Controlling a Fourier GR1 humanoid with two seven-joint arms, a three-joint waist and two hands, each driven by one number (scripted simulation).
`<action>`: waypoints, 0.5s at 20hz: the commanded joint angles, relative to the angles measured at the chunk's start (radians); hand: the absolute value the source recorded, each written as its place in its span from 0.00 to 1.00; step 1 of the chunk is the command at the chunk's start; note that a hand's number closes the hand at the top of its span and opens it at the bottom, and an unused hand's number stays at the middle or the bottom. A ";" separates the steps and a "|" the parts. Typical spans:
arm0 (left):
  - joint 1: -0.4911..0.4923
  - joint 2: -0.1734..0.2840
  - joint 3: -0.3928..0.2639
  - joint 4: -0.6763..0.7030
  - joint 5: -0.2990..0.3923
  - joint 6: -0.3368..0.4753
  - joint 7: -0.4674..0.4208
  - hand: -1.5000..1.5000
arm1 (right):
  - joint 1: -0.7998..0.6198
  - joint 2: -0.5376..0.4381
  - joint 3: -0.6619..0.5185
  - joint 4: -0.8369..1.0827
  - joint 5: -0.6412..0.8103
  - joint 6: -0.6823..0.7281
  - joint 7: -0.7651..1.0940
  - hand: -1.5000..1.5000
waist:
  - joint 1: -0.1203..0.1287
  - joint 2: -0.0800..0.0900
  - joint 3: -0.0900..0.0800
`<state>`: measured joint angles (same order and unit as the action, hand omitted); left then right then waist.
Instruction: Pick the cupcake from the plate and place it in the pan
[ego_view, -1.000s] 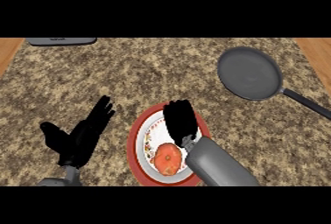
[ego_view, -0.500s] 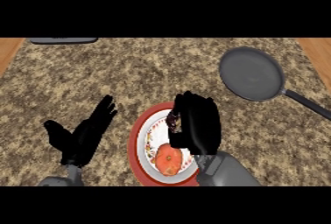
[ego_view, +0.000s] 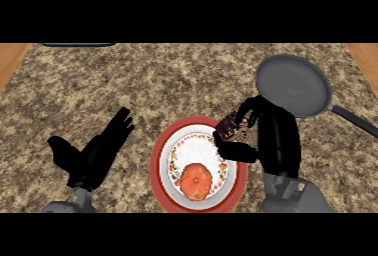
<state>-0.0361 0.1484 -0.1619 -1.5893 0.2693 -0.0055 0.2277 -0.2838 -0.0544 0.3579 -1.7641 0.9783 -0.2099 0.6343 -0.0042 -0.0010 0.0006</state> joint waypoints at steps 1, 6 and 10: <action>-0.036 0.015 0.050 0.090 0.014 -0.063 -0.050 0.50 | 0.038 -0.032 -0.099 0.090 -0.090 -0.068 -0.144 1.00 | 0.004 0.003 0.000; -0.071 -0.008 0.035 0.115 -0.027 -0.035 -0.058 0.50 | -0.142 -0.121 -0.244 0.351 -0.065 -0.100 -0.241 1.00 | 0.009 0.006 -0.001; 0.000 -0.059 -0.045 -0.032 -0.063 0.032 0.036 0.50 | -0.216 -0.124 -0.322 0.548 -0.067 -0.240 -0.350 1.00 | 0.020 0.004 0.000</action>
<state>-0.0614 0.1294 -0.1577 -1.5755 0.2488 -0.0171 0.2370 -0.4193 -0.1532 0.1228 -1.3726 0.9292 -0.3684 0.3721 0.0093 0.0030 0.0006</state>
